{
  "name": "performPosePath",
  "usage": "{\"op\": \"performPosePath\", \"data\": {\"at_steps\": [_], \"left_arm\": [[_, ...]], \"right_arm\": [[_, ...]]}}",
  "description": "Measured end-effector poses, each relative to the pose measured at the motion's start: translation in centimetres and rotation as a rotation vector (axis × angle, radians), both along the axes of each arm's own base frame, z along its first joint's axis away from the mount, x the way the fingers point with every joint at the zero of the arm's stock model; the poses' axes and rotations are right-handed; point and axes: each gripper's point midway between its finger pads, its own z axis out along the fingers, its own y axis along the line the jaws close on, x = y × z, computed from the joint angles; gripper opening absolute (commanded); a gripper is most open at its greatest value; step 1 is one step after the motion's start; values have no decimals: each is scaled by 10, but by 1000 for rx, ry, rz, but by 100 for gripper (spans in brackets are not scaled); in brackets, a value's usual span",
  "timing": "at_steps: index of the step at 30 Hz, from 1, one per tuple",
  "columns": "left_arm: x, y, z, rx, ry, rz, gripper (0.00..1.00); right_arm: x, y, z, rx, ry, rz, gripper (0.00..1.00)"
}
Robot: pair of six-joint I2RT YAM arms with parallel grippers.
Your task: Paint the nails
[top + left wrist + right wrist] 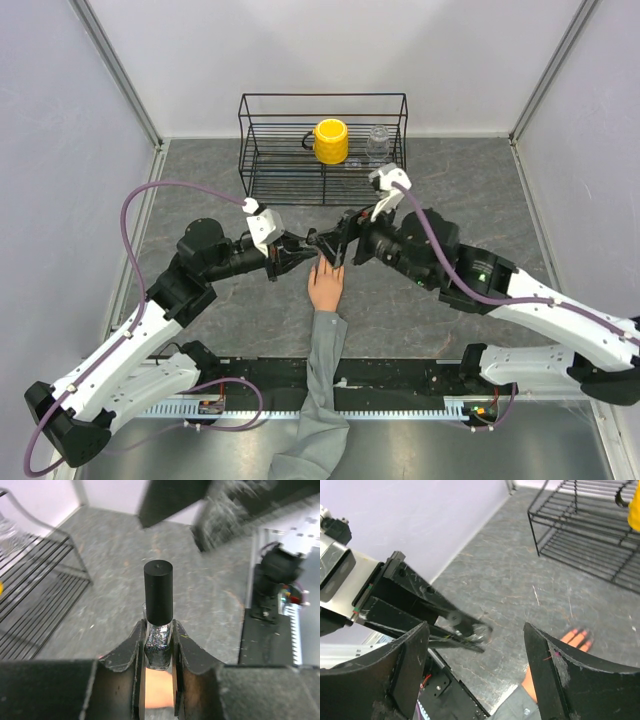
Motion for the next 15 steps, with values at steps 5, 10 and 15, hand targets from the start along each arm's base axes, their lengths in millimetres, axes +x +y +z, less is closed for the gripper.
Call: {"op": "performPosePath", "data": {"at_steps": [5,10,15], "left_arm": [[10,5,-6,20,14,64,2],[12,6,-6,21,14,78,2],[12,6,-6,21,14,78,2]], "right_arm": [[-6,23,-12,-68,21,-98,61],[3,31,-27,-132,31,-198,51],[8,31,-38,-178,27,-256,49]]}}
